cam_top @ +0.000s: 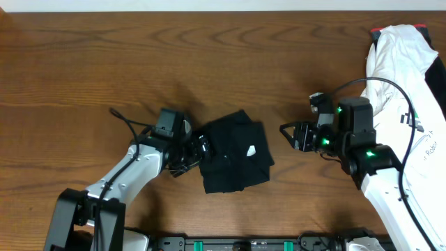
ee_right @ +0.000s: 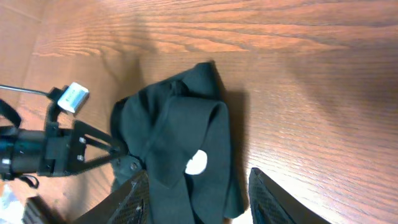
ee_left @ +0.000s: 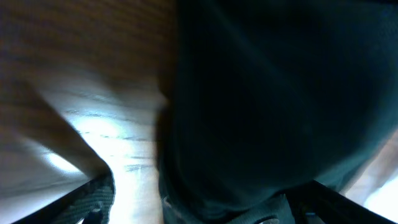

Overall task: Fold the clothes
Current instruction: 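Grasp the folded black bundle with the left gripper and drag it left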

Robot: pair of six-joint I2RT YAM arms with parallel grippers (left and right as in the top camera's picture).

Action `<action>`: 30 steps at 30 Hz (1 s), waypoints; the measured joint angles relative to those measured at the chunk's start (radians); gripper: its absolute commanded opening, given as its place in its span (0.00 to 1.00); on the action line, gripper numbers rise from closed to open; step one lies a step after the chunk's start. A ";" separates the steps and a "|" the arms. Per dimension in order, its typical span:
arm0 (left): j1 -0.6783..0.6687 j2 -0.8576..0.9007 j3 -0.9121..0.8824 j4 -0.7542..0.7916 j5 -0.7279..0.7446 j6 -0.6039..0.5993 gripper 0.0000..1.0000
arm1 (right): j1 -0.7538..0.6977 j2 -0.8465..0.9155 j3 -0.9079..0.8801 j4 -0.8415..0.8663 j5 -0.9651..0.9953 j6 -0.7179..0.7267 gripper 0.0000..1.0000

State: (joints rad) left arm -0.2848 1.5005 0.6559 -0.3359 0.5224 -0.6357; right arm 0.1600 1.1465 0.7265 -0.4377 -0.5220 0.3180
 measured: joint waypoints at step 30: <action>0.399 0.020 0.034 0.491 0.154 -0.169 0.06 | 0.000 -0.003 0.000 -0.077 0.084 -0.019 0.48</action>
State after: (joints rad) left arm 0.1143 1.5204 0.6895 0.1551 0.6765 -0.8043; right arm 0.1600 1.1431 0.7265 -0.5148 -0.4385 0.2985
